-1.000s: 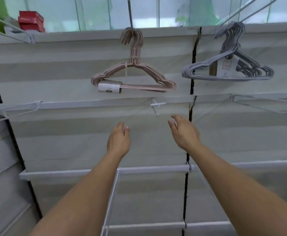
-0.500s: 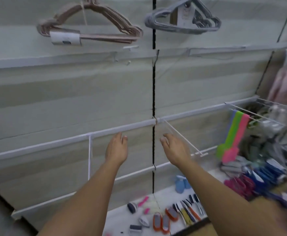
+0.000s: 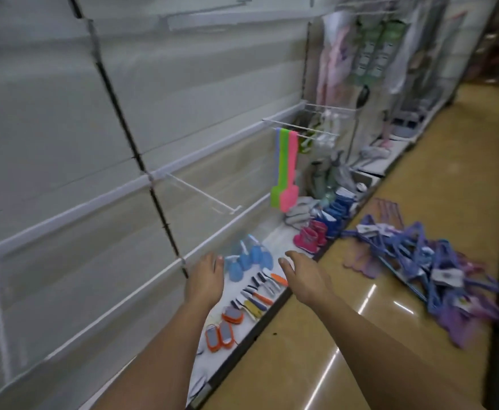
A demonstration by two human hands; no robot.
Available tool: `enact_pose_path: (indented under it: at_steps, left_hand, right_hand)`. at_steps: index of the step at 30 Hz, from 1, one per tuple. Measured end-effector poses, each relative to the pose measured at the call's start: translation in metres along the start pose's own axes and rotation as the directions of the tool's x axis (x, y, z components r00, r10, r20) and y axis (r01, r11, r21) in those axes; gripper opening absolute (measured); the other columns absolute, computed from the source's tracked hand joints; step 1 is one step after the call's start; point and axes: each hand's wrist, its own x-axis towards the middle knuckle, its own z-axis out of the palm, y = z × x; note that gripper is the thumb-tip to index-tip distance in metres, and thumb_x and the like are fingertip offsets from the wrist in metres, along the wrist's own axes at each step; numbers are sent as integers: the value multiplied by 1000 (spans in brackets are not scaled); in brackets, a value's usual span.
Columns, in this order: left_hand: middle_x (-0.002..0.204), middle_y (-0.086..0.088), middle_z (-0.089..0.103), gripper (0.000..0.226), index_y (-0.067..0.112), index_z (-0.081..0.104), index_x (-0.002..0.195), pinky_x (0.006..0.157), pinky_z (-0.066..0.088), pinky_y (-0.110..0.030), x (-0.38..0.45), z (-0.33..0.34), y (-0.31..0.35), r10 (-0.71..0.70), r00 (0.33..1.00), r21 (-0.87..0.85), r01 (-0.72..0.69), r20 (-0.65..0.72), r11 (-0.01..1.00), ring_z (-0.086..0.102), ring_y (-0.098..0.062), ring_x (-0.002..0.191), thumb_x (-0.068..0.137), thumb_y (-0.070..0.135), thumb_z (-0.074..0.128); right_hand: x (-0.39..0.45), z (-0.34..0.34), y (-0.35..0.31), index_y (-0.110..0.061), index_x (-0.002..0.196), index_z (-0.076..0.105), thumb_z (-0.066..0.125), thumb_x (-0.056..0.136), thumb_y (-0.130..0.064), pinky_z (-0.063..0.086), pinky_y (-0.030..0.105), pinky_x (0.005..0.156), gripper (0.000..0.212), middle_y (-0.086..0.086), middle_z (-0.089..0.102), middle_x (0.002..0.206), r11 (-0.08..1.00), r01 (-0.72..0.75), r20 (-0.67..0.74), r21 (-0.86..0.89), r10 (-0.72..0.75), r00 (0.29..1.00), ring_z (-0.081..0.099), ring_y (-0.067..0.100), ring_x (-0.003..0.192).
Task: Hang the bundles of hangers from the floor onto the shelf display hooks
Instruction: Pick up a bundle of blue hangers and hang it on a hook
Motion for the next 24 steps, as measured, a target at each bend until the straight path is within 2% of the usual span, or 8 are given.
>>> enact_pose_path:
  at_steps: [6, 11, 14, 21, 24]
  left_hand:
    - [132, -15, 55, 41, 10, 50, 131, 93, 40, -36, 15, 86, 86, 106, 982, -35, -102, 154, 994, 51, -33, 119, 103, 32, 31]
    - [149, -10, 39, 49, 10, 38, 143, 108, 30, -34, 24, 167, 172, 167, 947, -83, -150, 275, 985, 38, -26, 135, 102, 36, 32]
    - [144, -11, 44, 46, 8, 42, 139, 102, 33, -32, 24, 213, 228, 244, 917, -98, -224, 317, 970, 41, -27, 132, 103, 33, 32]
    - [139, -13, 50, 47, 11, 45, 138, 99, 39, -37, 35, 313, 317, 310, 856, -77, -307, 414, 949, 48, -31, 125, 101, 37, 31]
    - [146, -10, 43, 50, 10, 38, 143, 105, 34, -36, 36, 345, 350, 311, 837, -80, -309, 449, 948, 41, -28, 133, 102, 37, 31]
  right_hand:
    - [-6, -40, 111, -16, 135, 48, 32, 101, -42, 39, 33, 97, 45, 6, 53, 137, 974, -226, -54, 26, 227, 972, 49, 24, 124]
    - [-5, -80, 210, -19, 142, 42, 31, 101, -46, 37, 32, 99, 50, 3, 47, 143, 922, -384, -81, 45, 386, 919, 46, 22, 129]
    - [-3, -106, 269, -18, 140, 44, 31, 100, -46, 38, 33, 99, 50, 4, 50, 141, 890, -452, -117, 53, 455, 883, 47, 23, 128]
    - [4, -150, 375, -19, 137, 46, 30, 99, -49, 41, 36, 94, 50, 4, 53, 137, 810, -583, -111, 61, 586, 802, 50, 25, 124]
    - [7, -164, 408, -18, 136, 46, 32, 100, -46, 41, 37, 93, 48, 6, 52, 136, 780, -620, -106, 87, 626, 772, 50, 27, 123]
